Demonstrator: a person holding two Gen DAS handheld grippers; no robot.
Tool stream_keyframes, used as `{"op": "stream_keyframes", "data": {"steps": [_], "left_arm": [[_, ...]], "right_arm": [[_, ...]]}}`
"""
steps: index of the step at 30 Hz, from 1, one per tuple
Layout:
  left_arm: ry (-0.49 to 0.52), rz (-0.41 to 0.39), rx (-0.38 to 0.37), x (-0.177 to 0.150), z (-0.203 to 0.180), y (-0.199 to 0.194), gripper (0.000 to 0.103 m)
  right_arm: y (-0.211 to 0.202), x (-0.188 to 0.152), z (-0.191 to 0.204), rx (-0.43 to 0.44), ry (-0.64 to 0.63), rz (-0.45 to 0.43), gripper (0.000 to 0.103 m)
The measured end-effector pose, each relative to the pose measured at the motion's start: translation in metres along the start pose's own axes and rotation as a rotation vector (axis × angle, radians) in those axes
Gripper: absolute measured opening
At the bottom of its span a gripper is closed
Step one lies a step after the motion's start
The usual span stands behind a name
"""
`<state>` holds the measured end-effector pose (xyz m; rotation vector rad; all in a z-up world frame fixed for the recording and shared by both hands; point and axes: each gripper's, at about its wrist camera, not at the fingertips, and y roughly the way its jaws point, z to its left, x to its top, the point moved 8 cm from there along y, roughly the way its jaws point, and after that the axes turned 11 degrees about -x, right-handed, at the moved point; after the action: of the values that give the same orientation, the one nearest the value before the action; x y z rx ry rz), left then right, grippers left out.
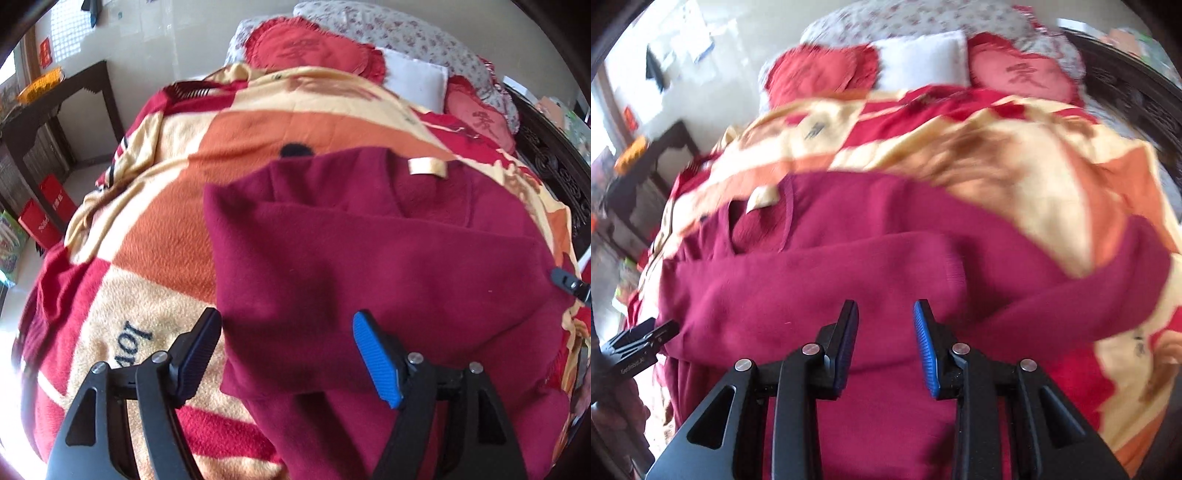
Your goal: Fold small clothes
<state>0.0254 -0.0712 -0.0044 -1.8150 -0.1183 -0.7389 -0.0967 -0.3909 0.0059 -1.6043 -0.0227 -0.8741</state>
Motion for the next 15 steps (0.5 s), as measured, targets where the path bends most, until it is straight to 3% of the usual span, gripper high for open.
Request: {"op": "stream_keyframes", "data": {"steps": [4, 7, 11, 15], "left_arm": [[0.016, -0.010, -0.023, 0.002, -0.013, -0.005, 0.078], [0.018, 0.004, -0.027, -0.001, -0.020, 0.001, 0.078], [0.019, 0.021, -0.018, -0.005, -0.023, 0.011, 0.078], [0.038, 0.042, -0.003, -0.009, -0.022, 0.018, 0.078]], "right_arm": [[-0.015, 0.010, -0.068, -0.090, 0.099, -0.019, 0.017], [-0.015, 0.008, -0.107, -0.131, 0.186, 0.014, 0.018], [-0.013, -0.002, -0.108, -0.080, 0.222, 0.038, 0.018], [-0.010, -0.002, -0.111, -0.126, 0.229, 0.027, 0.018]]}}
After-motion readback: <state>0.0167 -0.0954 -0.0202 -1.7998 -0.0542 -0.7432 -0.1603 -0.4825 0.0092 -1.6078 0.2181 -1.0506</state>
